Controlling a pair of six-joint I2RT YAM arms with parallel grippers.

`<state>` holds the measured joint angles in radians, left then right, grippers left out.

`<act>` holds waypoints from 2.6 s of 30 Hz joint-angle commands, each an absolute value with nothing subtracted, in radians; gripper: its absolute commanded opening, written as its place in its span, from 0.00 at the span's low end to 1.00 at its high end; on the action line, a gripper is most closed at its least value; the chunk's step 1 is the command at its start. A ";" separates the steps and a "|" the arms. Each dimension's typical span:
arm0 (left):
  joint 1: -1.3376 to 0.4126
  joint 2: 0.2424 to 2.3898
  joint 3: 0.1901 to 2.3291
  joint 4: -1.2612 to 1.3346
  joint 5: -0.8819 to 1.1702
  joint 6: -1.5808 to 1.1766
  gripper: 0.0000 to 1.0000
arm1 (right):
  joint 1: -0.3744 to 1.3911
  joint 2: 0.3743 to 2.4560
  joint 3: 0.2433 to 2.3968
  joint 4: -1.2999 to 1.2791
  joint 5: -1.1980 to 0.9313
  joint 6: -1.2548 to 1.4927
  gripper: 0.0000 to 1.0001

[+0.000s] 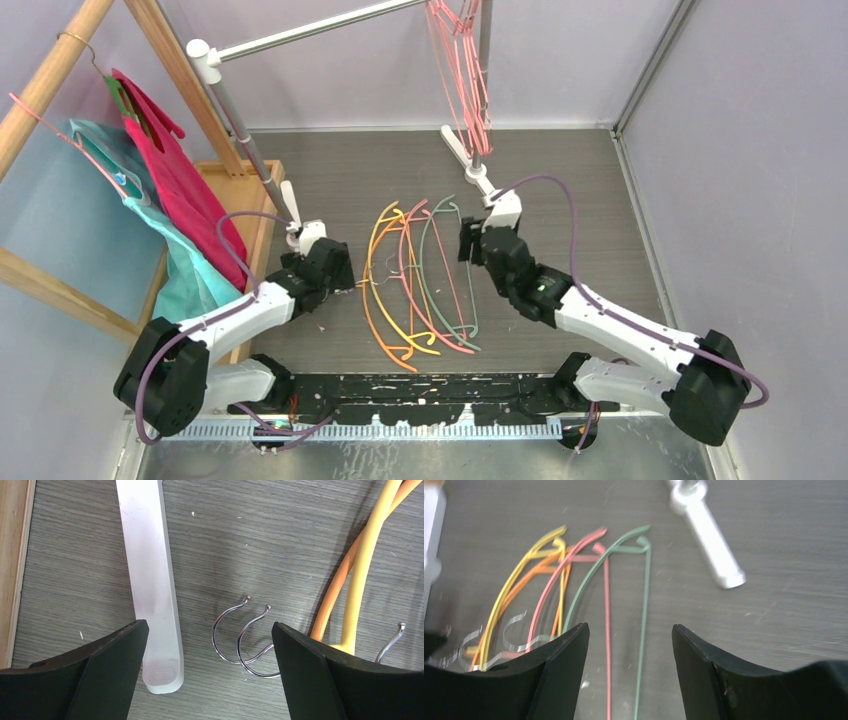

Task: Organize the hangers

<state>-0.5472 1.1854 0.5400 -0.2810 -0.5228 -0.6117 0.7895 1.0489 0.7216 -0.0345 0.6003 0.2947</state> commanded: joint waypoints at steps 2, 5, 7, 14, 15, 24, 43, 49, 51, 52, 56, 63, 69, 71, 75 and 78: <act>-0.541 1.177 0.580 -0.253 -0.526 -0.608 0.98 | 0.859 1.130 0.640 0.039 0.408 0.368 0.67; -0.541 1.164 0.579 -0.259 -0.526 -0.609 0.98 | 0.867 1.225 0.633 0.080 0.291 0.379 0.64; -0.541 1.156 0.578 -0.265 -0.526 -0.609 0.98 | 0.871 1.287 0.634 0.120 0.233 0.388 0.63; -0.541 1.143 0.578 -0.274 -0.526 -0.609 0.98 | 0.874 1.432 0.658 0.195 0.094 0.415 0.58; -0.541 1.142 0.575 -0.275 -0.527 -0.608 0.98 | 0.874 1.442 0.660 0.199 0.082 0.418 0.56; -0.541 1.120 0.565 -0.272 -0.526 -0.610 0.98 | 0.883 1.515 0.662 0.220 0.058 0.434 0.49; -0.541 1.027 0.549 -0.316 -0.537 -0.614 0.98 | 0.887 1.244 0.675 0.215 0.181 0.467 0.01; -0.541 1.022 0.539 -0.315 -0.537 -0.621 0.98 | 0.887 1.217 0.828 0.321 0.073 0.544 0.01; -0.541 1.022 0.534 -0.310 -0.535 -0.623 0.98 | 0.888 1.243 0.916 0.365 0.029 0.572 0.01; -0.541 1.024 0.535 -0.309 -0.535 -0.623 0.98 | 0.888 1.261 0.958 0.381 0.005 0.589 0.01; -0.541 1.026 0.535 -0.307 -0.539 -0.621 0.98 | 0.891 1.359 1.104 0.438 -0.063 0.645 0.01; -0.541 1.023 0.544 -0.301 -0.537 -0.610 0.98 | 0.900 1.545 1.425 0.405 -0.109 0.612 0.01; -0.542 1.019 0.548 -0.298 -0.531 -0.605 0.98 | 0.898 1.673 1.657 0.364 -0.114 0.571 0.01; -0.541 1.019 0.549 -0.296 -0.532 -0.600 0.98 | 0.900 1.702 1.721 0.356 -0.114 0.559 0.01; -0.541 1.024 0.547 -0.295 -0.538 -0.594 0.98 | 0.896 1.753 1.812 0.345 -0.111 0.547 0.01; -0.541 1.029 0.545 -0.290 -0.540 -0.591 0.98 | 0.886 1.779 1.844 0.360 -0.128 0.567 0.01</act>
